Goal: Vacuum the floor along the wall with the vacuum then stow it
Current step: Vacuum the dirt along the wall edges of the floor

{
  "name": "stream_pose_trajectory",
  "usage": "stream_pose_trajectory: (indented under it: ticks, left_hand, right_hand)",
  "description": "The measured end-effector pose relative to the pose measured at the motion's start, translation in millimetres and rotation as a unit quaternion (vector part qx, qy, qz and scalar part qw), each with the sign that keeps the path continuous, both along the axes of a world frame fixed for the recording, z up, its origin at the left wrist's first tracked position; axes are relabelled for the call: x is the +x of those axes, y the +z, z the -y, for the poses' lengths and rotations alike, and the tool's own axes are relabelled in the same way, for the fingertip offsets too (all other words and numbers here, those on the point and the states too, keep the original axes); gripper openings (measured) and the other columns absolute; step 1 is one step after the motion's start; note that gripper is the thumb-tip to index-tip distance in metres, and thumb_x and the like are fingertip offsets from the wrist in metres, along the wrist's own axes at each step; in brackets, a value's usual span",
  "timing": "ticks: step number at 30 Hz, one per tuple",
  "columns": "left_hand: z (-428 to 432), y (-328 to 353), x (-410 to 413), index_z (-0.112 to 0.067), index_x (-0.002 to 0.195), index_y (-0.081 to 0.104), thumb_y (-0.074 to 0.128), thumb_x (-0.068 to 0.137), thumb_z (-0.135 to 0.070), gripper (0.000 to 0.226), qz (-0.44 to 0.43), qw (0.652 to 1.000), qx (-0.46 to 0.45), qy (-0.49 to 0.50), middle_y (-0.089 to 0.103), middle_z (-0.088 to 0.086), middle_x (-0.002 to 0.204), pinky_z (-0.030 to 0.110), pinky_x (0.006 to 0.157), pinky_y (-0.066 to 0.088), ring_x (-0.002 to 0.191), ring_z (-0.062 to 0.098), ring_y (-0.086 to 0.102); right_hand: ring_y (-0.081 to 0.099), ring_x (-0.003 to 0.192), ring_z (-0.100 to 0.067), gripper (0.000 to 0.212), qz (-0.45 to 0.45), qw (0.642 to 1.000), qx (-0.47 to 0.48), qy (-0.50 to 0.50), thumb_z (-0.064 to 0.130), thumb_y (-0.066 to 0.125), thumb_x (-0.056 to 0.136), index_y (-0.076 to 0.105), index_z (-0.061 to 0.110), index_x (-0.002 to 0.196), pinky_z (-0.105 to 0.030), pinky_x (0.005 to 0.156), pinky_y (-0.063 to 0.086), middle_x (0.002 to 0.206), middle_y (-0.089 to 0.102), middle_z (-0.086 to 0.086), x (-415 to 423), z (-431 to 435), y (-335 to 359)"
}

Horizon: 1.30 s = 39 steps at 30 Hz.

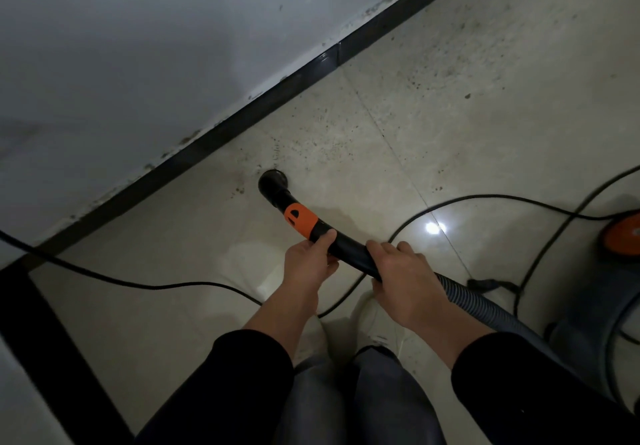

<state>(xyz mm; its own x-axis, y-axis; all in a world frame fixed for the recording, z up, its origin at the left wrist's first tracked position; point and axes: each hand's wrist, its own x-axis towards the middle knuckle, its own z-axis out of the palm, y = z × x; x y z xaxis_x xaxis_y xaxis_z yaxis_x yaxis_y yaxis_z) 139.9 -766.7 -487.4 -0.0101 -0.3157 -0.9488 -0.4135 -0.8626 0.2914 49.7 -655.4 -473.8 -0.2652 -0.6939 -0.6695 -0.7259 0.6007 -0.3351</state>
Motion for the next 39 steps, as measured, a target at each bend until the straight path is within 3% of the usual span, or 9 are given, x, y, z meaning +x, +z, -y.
stream_pose_trajectory:
  ticks: [10, 25, 29, 39]
  left_hand:
    - [24, -2, 30, -0.011, 0.090, 0.062, 0.064, 0.092, -0.021, 0.010, 0.005, 1.000, -0.003, 0.025, 0.069, 0.013, 0.103, 0.023, 0.076, 0.053, 0.091, 0.015, 0.066]
    - [49, -3, 67, -0.009, 0.093, 0.063, 0.062, 0.094, -0.019, 0.011, 0.032, 0.998, -0.013, 0.047, 0.070, 0.012, 0.099, 0.028, 0.087, 0.053, 0.096, 0.018, 0.067]
    - [54, -5, 72, -0.007, 0.102, 0.062, 0.062, 0.094, -0.019, 0.014, 0.033, 0.998, -0.017, 0.054, 0.070, 0.012, 0.098, 0.027, 0.084, 0.053, 0.094, 0.017, 0.067]
    - [62, -7, 59, -0.008, 0.103, 0.061, 0.061, 0.094, -0.018, 0.013, 0.011, 0.998, -0.012, 0.053, 0.069, 0.010, 0.099, 0.023, 0.077, 0.053, 0.095, 0.016, 0.066]
  right_hand:
    - [0.048, 0.111, -0.024, 0.043, 0.006, 1.000, 0.003, 0.030, 0.016, 0.054, 0.092, 0.040, 0.019, 0.132, -0.037, 0.090, 0.041, 0.121, 0.055, -0.001, 22, 29, -3]
    - [0.048, 0.109, -0.023, 0.044, 0.022, 0.998, -0.002, 0.060, 0.013, 0.053, 0.091, 0.039, 0.019, 0.133, -0.036, 0.089, 0.039, 0.121, 0.054, -0.001, 55, 61, -12]
    - [0.047, 0.109, -0.023, 0.045, 0.024, 0.998, -0.006, 0.061, 0.013, 0.053, 0.091, 0.038, 0.018, 0.133, -0.036, 0.091, 0.039, 0.121, 0.054, -0.001, 60, 67, -14]
    - [0.048, 0.109, -0.024, 0.046, -0.009, 0.999, -0.009, 0.049, 0.014, 0.054, 0.090, 0.038, 0.018, 0.133, -0.037, 0.090, 0.041, 0.119, 0.055, -0.001, 51, 72, -12]
